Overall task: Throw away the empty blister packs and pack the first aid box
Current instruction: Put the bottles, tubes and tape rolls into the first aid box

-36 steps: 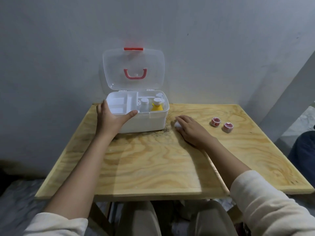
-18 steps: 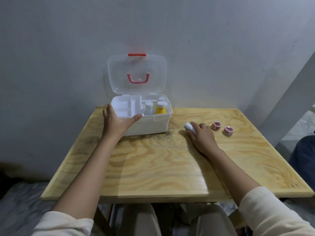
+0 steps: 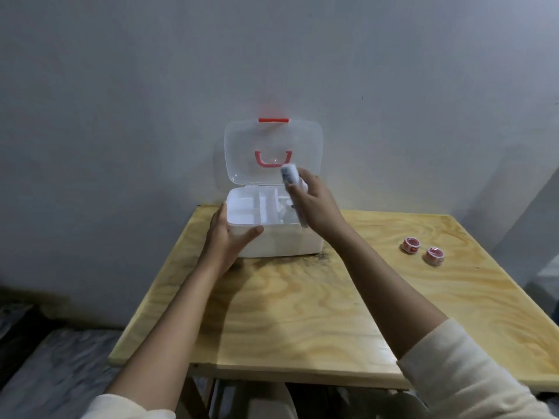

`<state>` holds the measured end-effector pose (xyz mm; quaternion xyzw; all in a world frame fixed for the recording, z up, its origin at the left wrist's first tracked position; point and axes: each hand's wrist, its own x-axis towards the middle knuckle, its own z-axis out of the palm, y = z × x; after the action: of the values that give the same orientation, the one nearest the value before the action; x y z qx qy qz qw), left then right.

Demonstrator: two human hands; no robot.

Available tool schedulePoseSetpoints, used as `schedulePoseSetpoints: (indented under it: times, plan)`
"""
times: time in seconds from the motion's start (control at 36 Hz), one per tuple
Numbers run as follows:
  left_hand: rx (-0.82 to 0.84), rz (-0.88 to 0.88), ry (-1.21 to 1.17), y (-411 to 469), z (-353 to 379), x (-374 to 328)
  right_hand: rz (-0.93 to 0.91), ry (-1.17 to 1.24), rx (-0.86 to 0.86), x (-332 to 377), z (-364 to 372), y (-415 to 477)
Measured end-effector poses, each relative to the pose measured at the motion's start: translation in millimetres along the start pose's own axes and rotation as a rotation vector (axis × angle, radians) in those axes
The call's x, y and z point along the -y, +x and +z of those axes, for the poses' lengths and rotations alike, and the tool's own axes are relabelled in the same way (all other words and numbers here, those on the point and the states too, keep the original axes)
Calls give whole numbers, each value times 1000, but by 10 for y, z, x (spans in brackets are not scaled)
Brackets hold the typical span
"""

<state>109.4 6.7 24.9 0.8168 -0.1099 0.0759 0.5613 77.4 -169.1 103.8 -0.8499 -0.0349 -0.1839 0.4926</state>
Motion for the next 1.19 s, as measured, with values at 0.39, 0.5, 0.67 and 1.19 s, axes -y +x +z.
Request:
schedulePoseSetpoints:
  times: [0.39,0.5,0.67,1.19]
  plan:
    - [-18,41,-111,22,-20,156,-97,-626,-19,-78,676,410]
    - [-36,73,-113,48,-1,213,-141,-762,-20,-116,694,423]
    - [-46,88,-117,88,19,272,-45,-694,-16,-101,636,398]
    - [-58,88,-160,120,30,301,21,-625,-82,-109,563,481]
